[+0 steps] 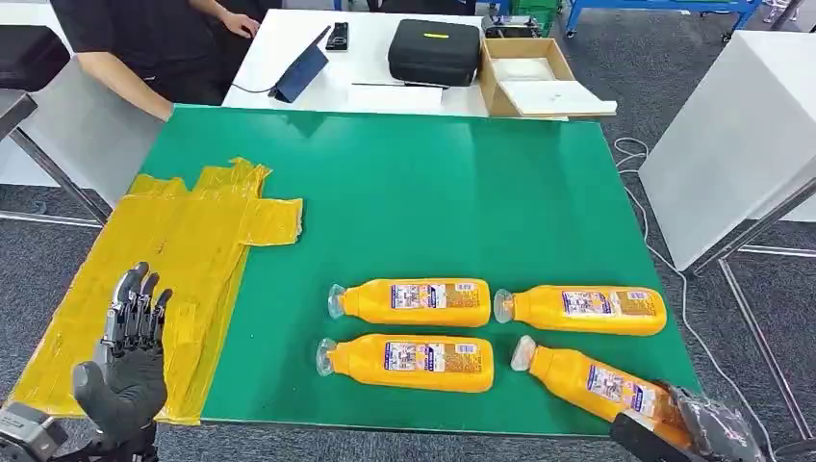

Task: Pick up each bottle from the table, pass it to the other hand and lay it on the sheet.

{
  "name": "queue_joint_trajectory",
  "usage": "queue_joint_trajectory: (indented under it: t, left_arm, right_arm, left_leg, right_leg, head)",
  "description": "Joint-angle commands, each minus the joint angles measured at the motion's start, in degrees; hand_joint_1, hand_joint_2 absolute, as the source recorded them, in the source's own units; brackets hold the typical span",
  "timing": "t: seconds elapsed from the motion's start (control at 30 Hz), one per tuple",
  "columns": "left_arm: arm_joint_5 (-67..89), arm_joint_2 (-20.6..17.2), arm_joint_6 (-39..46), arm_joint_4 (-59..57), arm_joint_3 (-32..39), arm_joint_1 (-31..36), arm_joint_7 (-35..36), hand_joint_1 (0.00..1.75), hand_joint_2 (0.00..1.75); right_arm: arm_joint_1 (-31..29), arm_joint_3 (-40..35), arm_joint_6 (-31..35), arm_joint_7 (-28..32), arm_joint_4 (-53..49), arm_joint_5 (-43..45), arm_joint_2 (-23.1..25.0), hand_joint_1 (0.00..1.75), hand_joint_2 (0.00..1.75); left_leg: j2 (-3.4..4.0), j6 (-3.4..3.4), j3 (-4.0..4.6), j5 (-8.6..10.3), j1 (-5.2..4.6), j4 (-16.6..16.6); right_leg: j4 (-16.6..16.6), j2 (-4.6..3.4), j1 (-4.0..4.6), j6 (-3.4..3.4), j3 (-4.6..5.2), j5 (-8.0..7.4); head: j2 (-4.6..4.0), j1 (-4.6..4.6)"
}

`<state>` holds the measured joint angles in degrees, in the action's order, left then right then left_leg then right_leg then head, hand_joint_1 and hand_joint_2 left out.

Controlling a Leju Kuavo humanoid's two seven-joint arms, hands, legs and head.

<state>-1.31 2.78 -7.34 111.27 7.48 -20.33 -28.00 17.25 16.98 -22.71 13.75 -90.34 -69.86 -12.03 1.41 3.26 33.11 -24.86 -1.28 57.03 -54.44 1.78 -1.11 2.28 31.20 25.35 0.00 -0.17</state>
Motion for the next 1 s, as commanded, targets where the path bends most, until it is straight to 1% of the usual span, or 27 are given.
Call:
queue_joint_trajectory:
  t: [0.03, 0.07, 0.17, 0.23, 0.27, 0.3, 0.33, 0.37, 0.4, 0.43, 0.47, 0.5, 0.53, 0.57, 0.6, 0.67, 0.7, 0.73, 0.8, 0.87, 0.9, 0.97, 1.0]
  left_arm:
    - [0.62, 1.0, -1.28, -1.91, 1.7, 0.13, -0.07, 0.0, 0.0]
    - [0.68, 1.18, -1.56, -1.86, 2.05, -0.09, -0.14, 0.0, 0.0]
    - [0.83, 1.74, -1.89, -1.51, 2.7, -0.98, -0.58, 0.0, 0.0]
    - [0.94, 2.25, -2.32, -1.31, 3.13, -1.51, -0.99, 0.0, 0.0]
    - [1.01, 2.42, -2.61, -1.3, 3.32, -1.53, -1.14, 0.0, 0.0]
    - [1.06, 2.42, -2.82, -1.42, 3.37, -1.4, -1.23, 0.0, 0.0]
    - [1.08, 2.44, -2.93, -1.72, 3.39, -0.92, -1.25, 0.0, 0.0]
    - [1.06, 2.44, -2.96, -1.94, 3.31, -0.61, -1.25, 0.0, 0.0]
    - [1.11, 2.45, -2.92, -2.06, 3.28, -0.42, -1.18, 0.0, 0.0]
    - [1.09, 2.34, -2.9, -2.19, 3.19, -0.23, -1.14, 0.0, 0.0]
    - [1.01, 2.36, -2.93, -2.38, 3.11, 0.0, -1.15, 0.0, 0.0]
    - [0.9, 2.39, -2.91, -2.54, 3.07, 0.18, -1.14, 0.0, 0.0]
    - [0.81, 2.39, -2.85, -2.67, 3.03, 0.4, -1.11, 0.0, 0.0]
    - [0.34, 2.55, -2.94, -2.72, 2.99, 0.4, -0.9, 0.0, 0.0]
    - [-0.13, 2.48, -3.26, -2.89, 2.74, 0.4, -0.66, 0.0, 0.0]
    - [-0.17, 2.54, -3.25, -2.95, 2.66, 0.37, -0.63, 0.0, 0.0]
    - [-0.2, 2.52, -3.22, -2.94, 2.64, 0.34, -0.62, 0.0, 0.0]
    - [-0.24, 2.49, -3.19, -2.93, 2.62, 0.32, -0.62, 0.0, 0.0]
    - [-0.27, 2.44, -3.19, -2.89, 2.63, 0.29, -0.62, 0.0, 0.0]
    - [-1.14, 2.42, -3.62, -3.05, 2.4, 0.26, 0.21, 0.0, 0.0]
    - [-2.29, 2.72, -3.87, -3.3, 2.12, 0.46, 0.5, 0.0, 0.0]
    - [-6.11, 2.38, -5.37, -4.59, 0.21, 1.62, 2.01, 0.0, 0.0]
    - [-6.93, 1.96, -5.36, -5.12, -0.93, 2.34, 2.33, 0.0, 0.0]
  right_arm:
    - [5.3, 1.74, -1.15, 2.35, -25.22, 7.7, 1.75, 1.75, 1.75]
    - [6.03, 2.66, -1.38, 2.83, -28.04, 9.03, 1.41, 1.75, 1.75]
    - [7.75, 5.27, -1.07, 4.76, -33.16, 11.38, 1.52, 1.75, 1.75]
    - [7.91, 7.0, -1.28, 6.21, -34.97, 12.8, 1.67, 1.75, 1.75]
    - [7.76, 7.66, -0.95, 6.7, -35.19, 12.82, 1.0, 1.75, 1.75]
    - [7.58, 8.42, -1.01, 7.05, -34.91, 13.91, -0.36, 1.75, 1.75]
    - [7.85, 9.87, -1.13, 7.21, -34.28, 15.88, -2.95, 1.75, 1.75]
    - [8.57, 11.81, -1.36, 7.71, -33.78, 17.8, -5.22, 1.75, 1.75]
    - [8.71, 13.31, -1.74, 8.29, -33.4, 18.87, -5.76, 1.75, 1.75]
    - [8.89, 14.11, -2.13, 8.74, -33.13, 19.44, -6.5, 1.75, 1.75]
    - [10.87, 15.98, -2.59, 9.1, -33.21, 21.54, -9.4, 1.75, 1.75]
    - [12.8, 19.1, -3.41, 9.37, -33.45, 24.73, -11.87, 1.75, 1.75]
    - [13.99, 23.22, -4.95, 10.59, -33.8, 27.61, -13.31, 1.75, 1.75]
    - [14.15, 25.82, -6.44, 11.75, -33.7, 30.59, -14.52, 1.75, 1.75]
    - [13.24, 27.46, -8.27, 12.2, -33.34, 31.84, -15.18, 1.75, 1.75]
    - [12.82, 27.12, -8.64, 12.18, -33.3, 31.87, -15.3, 1.75, 1.75]
    - [12.43, 26.78, -8.89, 11.93, -33.35, 31.85, -15.05, 1.75, 1.75]
    - [12.28, 26.35, -8.81, 11.66, -33.49, 31.61, -14.8, 1.75, 1.75]
    - [12.3, 25.84, -8.52, 11.43, -33.61, 31.33, -14.61, 1.75, 1.75]
    - [11.99, 24.84, -7.28, 11.38, -33.0, 31.75, -15.2, 1.75, 1.75]
    - [11.0, 23.49, -6.62, 11.33, -32.07, 31.96, -16.14, 1.75, 1.75]
    - [6.9, 16.82, -3.12, 9.73, -27.96, 33.24, -20.49, 1.75, 1.75]
    - [4.78, 13.1, -1.12, 8.45, -26.08, 34.56, -22.15, 1.75, 1.75]
  left_leg:
    - [-0.03, -0.17, 0.0, -0.06, -0.06, 0.03]
    - [-0.06, -0.26, -0.02, -0.09, -0.06, 0.05]
    - [-0.11, -0.21, 0.02, -0.06, -0.07, 0.04]
    - [-0.16, -0.25, 0.01, -0.07, -0.02, 0.05]
    - [-0.11, -0.2, 0.02, -0.06, 0.0, 0.04]
    - [-0.13, -0.27, -0.02, -0.09, 0.0, 0.04]
    - [-0.11, -0.33, -0.04, -0.12, 0.0, 0.06]
    - [-0.07, -0.16, 0.05, -0.05, -0.03, 0.03]
    - [-0.13, -0.25, 0.0, -0.08, -0.01, 0.04]
    - [-0.17, -0.19, 0.03, -0.06, -0.02, 0.04]
    - [-0.15, -0.16, 0.03, -0.04, -0.04, 0.02]
    - [-0.21, -0.22, 0.0, -0.06, -0.03, 0.04]
    - [-0.24, -0.17, -0.01, -0.05, -0.07, 0.03]
    - [-0.45, -0.22, 0.06, -0.09, -0.09, 0.15]
    - [-0.39, -0.19, 0.1, -0.07, -0.14, 0.12]
    - [-0.19, -0.09, 0.12, -0.03, -0.28, -0.01]
    - [-0.2, -0.2, 0.09, -0.07, -0.21, -0.01]
    - [-0.09, -0.15, 0.14, -0.07, -0.18, -0.03]
    - [-0.04, -0.22, -0.09, -0.09, -0.19, -0.06]
    - [-0.09, -0.14, 0.04, 0.0, -0.18, -0.04]
    - [-0.1, -0.24, -0.02, -0.03, -0.17, -0.04]
    - [0.05, -0.13, 0.03, 0.0, -0.17, -0.05]
    - [0.12, -0.22, -0.06, -0.01, -0.14, -0.07]
  right_leg:
    - [-0.17, -0.11, -0.07, -0.09, 0.09, 0.08]
    - [-0.21, -0.15, -0.08, -0.14, 0.09, 0.12]
    - [-0.2, -0.06, -0.1, -0.12, 0.2, 0.11]
    - [-0.17, -0.04, -0.07, -0.16, 0.18, 0.13]
    - [-0.13, -0.05, -0.04, -0.13, 0.23, 0.1]
    - [-0.13, -0.1, -0.05, -0.16, 0.19, 0.12]
    - [-0.16, -0.17, -0.06, -0.19, 0.17, 0.14]
    - [-0.11, -0.08, -0.06, -0.1, 0.2, 0.08]
    - [-0.11, -0.1, -0.05, -0.14, 0.13, 0.11]
    - [-0.1, -0.01, -0.05, -0.1, 0.14, 0.1]
    - [-0.08, 0.0, -0.06, -0.09, 0.23, 0.08]
    - [-0.08, -0.01, -0.05, -0.12, 0.2, 0.1]
    - [-0.09, 0.06, -0.06, -0.09, 0.36, 0.11]
    - [-0.2, 0.21, -0.08, -0.09, 0.54, 0.21]
    - [-0.19, 0.17, -0.11, -0.08, 0.67, 0.18]
    - [-0.06, 0.04, -0.13, -0.03, 0.69, 0.08]
    - [-0.02, -0.05, -0.07, -0.09, 0.51, 0.08]
    - [0.02, -0.12, -0.03, -0.06, 0.16, 0.03]
    - [0.02, -0.2, -0.05, -0.06, -0.02, 0.03]
    - [0.01, -0.09, -0.02, -0.03, 0.11, -0.02]
    - [0.0, -0.14, -0.02, -0.09, 0.08, 0.0]
    - [0.04, -0.21, -0.02, -0.03, 0.15, -0.07]
    - [0.08, -0.36, -0.01, -0.08, 0.08, -0.1]
  head:
    - [0.0, 0.02]
    - [0.0, 0.0]
    - [0.0, 0.02]
    - [0.0, 0.02]
    - [0.0, 0.02]
    - [0.0, 0.0]
    - [0.0, 0.02]
    - [0.0, 0.02]
    - [0.0, 0.0]
    - [0.0, 0.0]
    - [0.0, 0.0]
    - [0.0, 0.02]
    - [0.0, 0.04]
    - [0.0, 0.02]
    - [0.0, 0.02]
    - [0.0, 0.0]
    - [0.0, 0.04]
    - [0.0, 0.02]
    - [0.0, 0.02]
    - [0.0, 0.02]
    - [0.0, 0.0]
    - [0.0, 0.0]
    - [0.0, 0.04]
